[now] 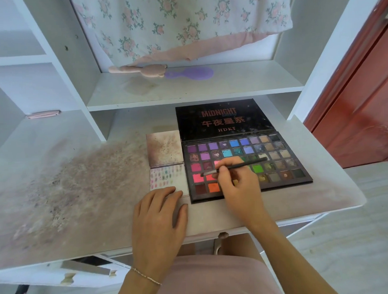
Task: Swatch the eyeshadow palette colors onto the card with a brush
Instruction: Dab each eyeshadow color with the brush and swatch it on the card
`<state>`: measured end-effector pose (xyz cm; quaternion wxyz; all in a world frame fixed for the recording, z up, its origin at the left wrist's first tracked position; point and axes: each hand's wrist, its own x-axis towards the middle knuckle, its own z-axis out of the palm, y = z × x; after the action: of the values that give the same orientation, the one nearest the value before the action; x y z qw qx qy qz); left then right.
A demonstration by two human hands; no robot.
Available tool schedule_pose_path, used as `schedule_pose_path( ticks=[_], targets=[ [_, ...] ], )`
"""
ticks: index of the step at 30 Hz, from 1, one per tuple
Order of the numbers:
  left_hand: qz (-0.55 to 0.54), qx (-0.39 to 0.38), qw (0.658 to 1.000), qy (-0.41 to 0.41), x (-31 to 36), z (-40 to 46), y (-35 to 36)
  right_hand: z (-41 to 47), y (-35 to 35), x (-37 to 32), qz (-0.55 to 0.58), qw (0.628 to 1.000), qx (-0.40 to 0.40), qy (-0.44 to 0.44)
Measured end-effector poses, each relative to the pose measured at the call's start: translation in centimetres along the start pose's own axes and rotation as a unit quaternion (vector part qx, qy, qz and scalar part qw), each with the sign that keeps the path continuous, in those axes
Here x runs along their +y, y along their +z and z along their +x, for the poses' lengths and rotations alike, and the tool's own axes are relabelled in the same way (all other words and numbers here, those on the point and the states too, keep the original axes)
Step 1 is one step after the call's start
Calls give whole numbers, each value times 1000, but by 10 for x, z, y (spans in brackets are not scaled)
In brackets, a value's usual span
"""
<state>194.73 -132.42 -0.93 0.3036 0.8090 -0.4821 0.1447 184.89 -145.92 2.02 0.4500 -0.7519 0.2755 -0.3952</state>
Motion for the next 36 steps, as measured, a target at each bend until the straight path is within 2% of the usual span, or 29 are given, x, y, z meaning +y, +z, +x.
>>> schedule_pose_path(
  ticks=[5, 27, 36],
  targets=[
    [24, 20, 999, -25, -2, -2, 0, 6, 28, -9, -1, 999, -54, -4],
    [23, 11, 999, -38, -2, -1, 1, 6, 38, 2, -101, 989, -109, 16],
    [25, 4, 999, -41, -1, 0, -1, 8, 39, 2, -96, 988, -120, 22]
  ],
)
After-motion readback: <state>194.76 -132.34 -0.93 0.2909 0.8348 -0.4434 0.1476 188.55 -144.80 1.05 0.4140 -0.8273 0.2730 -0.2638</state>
